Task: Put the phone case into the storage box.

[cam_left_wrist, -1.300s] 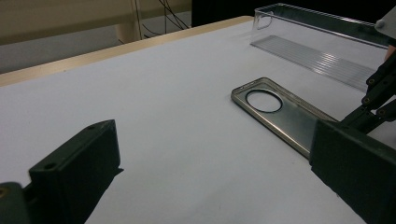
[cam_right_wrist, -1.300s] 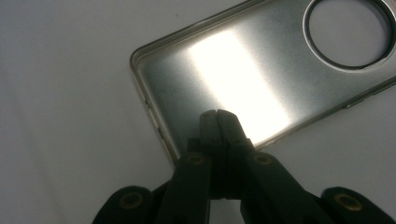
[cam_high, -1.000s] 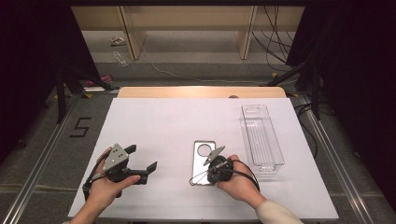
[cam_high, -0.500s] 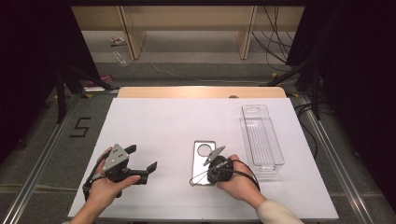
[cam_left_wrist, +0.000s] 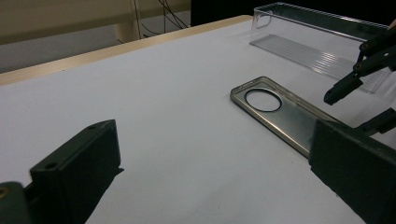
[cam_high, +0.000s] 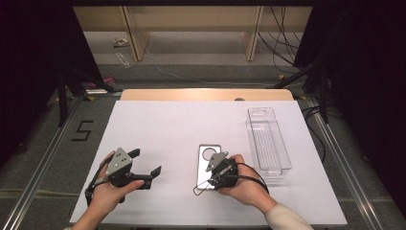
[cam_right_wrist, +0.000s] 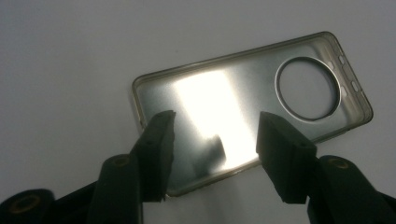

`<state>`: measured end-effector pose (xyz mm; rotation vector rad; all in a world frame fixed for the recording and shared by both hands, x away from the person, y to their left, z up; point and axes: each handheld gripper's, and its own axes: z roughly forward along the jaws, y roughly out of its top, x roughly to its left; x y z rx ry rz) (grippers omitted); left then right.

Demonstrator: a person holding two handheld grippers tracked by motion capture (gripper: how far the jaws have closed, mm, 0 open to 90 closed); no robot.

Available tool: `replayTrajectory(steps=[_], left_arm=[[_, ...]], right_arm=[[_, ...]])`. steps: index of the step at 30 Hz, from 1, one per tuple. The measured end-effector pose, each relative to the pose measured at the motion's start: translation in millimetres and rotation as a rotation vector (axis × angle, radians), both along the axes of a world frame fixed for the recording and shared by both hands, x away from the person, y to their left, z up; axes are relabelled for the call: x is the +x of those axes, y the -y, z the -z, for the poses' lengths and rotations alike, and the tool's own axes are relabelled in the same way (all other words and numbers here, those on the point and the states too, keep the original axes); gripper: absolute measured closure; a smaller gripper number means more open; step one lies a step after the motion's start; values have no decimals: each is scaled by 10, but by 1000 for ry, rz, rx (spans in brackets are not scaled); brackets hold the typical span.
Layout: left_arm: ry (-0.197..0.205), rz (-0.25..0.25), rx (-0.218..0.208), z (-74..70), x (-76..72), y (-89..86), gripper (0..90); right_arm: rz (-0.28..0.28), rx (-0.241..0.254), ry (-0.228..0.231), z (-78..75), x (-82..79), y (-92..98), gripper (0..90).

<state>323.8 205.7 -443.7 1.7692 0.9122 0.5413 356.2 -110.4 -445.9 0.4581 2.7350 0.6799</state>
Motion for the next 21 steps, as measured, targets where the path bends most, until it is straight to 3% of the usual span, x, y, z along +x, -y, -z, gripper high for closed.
replayTrajectory(steps=[4,15,21], left_arm=[[1,1,2,0,0,2,19],[0,2,2,0,0,6,20],[1,2,2,2,1,8,21]], right_arm=[[-51,-53,30,-52,-27,-36,333],[-147,-179,40,-15,-117,-178,301],[-168,-222,38,24,-148,-239,320]])
